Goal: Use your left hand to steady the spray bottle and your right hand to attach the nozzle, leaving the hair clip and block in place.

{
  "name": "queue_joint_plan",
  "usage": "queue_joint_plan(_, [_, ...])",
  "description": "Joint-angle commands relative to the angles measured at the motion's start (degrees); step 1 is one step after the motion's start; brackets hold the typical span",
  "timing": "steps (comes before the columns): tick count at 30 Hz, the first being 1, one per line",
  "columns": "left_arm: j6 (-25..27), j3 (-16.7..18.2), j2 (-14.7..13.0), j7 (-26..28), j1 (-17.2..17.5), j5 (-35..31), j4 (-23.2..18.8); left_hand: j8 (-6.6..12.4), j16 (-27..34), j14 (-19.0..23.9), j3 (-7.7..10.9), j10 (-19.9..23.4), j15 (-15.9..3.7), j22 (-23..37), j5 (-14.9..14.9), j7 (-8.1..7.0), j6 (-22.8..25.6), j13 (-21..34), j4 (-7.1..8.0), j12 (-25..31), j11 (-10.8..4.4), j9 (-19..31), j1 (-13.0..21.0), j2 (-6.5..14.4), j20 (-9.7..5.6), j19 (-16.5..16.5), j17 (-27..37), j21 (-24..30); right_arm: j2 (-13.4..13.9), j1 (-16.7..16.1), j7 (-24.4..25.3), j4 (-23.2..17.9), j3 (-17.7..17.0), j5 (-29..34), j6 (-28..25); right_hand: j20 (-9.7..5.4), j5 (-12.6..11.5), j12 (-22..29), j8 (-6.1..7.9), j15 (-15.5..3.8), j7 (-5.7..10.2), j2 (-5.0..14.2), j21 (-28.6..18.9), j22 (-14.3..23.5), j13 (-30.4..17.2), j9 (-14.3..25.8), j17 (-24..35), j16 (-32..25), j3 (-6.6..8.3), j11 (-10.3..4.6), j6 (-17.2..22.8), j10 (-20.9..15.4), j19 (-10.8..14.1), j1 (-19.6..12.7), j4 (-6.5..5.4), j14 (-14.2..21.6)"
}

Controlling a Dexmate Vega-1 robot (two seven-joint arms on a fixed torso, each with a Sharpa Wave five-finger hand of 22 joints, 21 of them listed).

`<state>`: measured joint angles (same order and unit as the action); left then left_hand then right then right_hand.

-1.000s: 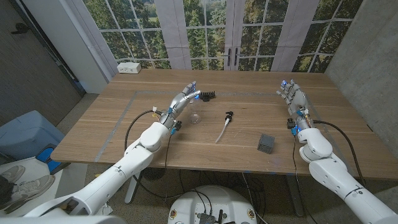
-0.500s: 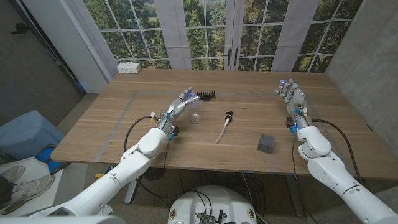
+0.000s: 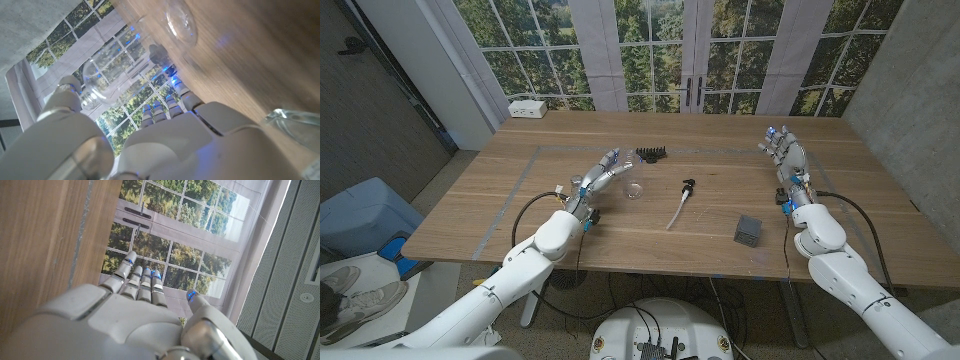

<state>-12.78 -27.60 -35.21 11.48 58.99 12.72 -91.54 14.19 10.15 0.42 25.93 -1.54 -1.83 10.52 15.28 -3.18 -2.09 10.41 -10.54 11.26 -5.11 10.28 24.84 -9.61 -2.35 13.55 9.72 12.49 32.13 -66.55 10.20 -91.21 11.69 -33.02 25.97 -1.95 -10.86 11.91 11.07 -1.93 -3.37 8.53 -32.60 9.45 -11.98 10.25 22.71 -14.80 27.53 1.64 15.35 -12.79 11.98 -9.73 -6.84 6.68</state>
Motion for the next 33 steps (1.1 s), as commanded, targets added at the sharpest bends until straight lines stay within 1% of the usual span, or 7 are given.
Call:
queue_joint_plan(1, [4.22, -1.73, -2.40, -4.29, -4.53, -0.32, 1.38, 0.57, 0.41, 0.83, -0.29, 0.90, -1.78, 0.08, 0.38, 0.05, 1.52, 0.15, 0.16, 0.21, -0.09, 0.09, 2.55, 0.34, 0.10, 1.00, 0.20, 0.11, -1.27, -1.10, 2.22, -0.17, -0.18, 1.21, 1.92, 0.18, 0.00, 0.25, 0.21, 0.07, 0.14, 0.12, 0.07, 0.23, -0.01, 0.14, 0.03, -0.10, 0.11, -0.12, 0.48, -0.70, 0.54, -0.03, 0.61, 0.42])
queue_joint_plan(8, [5.13, -3.95, -2.58, -7.83, -8.83, -1.83, 3.23, 0.67, 0.55, 2.02, -0.62, 1.99, -2.09, 0.08, 0.55, -0.18, 2.53, 0.14, 0.11, 0.36, -1.09, 0.09, 5.79, 0.20, 0.36, 3.16, 0.17, 0.66, -1.77, -2.07, 3.46, -0.35, -0.70, 1.89, 2.83, 0.27, 0.02, 0.23, 0.17, 0.15, 0.04, -0.04, 0.25, 0.23, 0.03, 0.14, -0.09, -0.11, 0.02, -0.04, 0.52, -0.82, 0.68, -0.15, 1.02, 0.53])
queue_joint_plan(12, [4.64, -4.96, -2.31, -9.48, -10.59, -2.28, 4.46, 1.52, 0.74, 3.88, -0.74, 4.07, -3.06, 0.09, 0.62, -1.72, 5.50, 0.12, 0.15, 0.72, -3.26, 0.10, 9.85, 0.61, 0.04, 5.00, 0.13, 0.97, -1.80, -2.90, 4.19, -0.70, -1.20, 2.13, 3.00, 0.31, 0.05, 0.22, 0.15, 0.17, -0.04, -0.07, 0.35, 0.24, 0.05, 0.14, -0.12, -0.13, -0.06, -0.05, 0.53, -0.85, 0.76, -0.10, 1.11, 0.57])
queue_joint_plan(15, [4.55, -5.38, -1.89, -10.18, -11.42, -2.11, 5.18, 2.08, 0.95, 6.39, 0.09, 6.68, -3.55, 0.18, -0.33, -2.11, 8.15, 0.10, 0.40, 1.01, -3.91, 0.13, 14.53, 2.83, 0.81, 6.48, 0.10, 1.15, -1.80, -3.15, 4.27, -0.71, -1.44, 1.98, 2.95, 0.32, 0.06, 0.22, 0.15, 0.19, -0.07, -0.10, 0.39, 0.24, 0.06, 0.15, -0.13, -0.14, -0.12, -0.05, 0.55, -0.90, 0.84, -0.04, 1.14, 0.61])
queue_joint_plan(22, [4.71, -6.00, -1.27, -10.35, -12.54, -2.39, 6.03, 2.13, 1.38, 11.00, 0.92, 10.12, -3.00, 0.36, -2.96, -4.63, 11.13, 0.11, 0.43, 1.34, -2.54, 0.08, 19.24, 5.31, 3.02, 7.32, 0.10, 1.16, -1.62, -2.75, 3.77, -0.25, -1.56, 1.48, 2.37, 0.37, 0.06, 0.19, 0.13, 0.40, -0.21, -0.16, 0.54, 0.25, 0.08, 0.15, -0.27, -0.14, -0.13, 0.00, 0.60, -0.95, 1.01, -0.19, 1.51, 0.75])
queue_joint_plan(30, [5.26, -6.75, -0.85, -12.07, -14.13, -1.91, 7.39, 1.84, 0.99, 11.38, 1.05, 11.24, -2.90, 0.42, -4.02, -2.69, 11.57, 0.14, 0.35, 1.32, -2.52, 0.13, 21.02, 5.77, 3.46, 7.55, 0.10, 1.14, -1.64, -2.00, 3.65, 0.43, -1.46, 1.49, 1.98, 0.41, 0.09, 0.16, 0.11, 0.48, -0.25, -0.14, 0.69, 0.25, 0.10, 0.15, -0.30, -0.17, -0.22, 0.04, 0.64, -0.99, 1.13, -0.15, 1.67, 0.80])
queue_joint_plan(33, [4.52, -6.85, -0.38, -11.76, -14.45, -2.03, 8.11, 2.90, 0.83, 12.27, 0.93, 13.17, -2.81, 0.52, -4.96, -3.37, 16.27, 0.18, 0.65, 1.46, -3.97, 0.25, 22.59, 6.66, 4.29, 7.67, 0.12, 1.09, -1.74, -1.75, 3.77, 0.68, -1.43, 1.52, 1.87, 0.42, 0.09, 0.13, 0.11, 0.47, -0.27, -0.14, 0.74, 0.25, 0.11, 0.15, -0.31, -0.17, -0.25, 0.06, 0.64, -0.95, 1.16, -0.14, 1.71, 0.79])
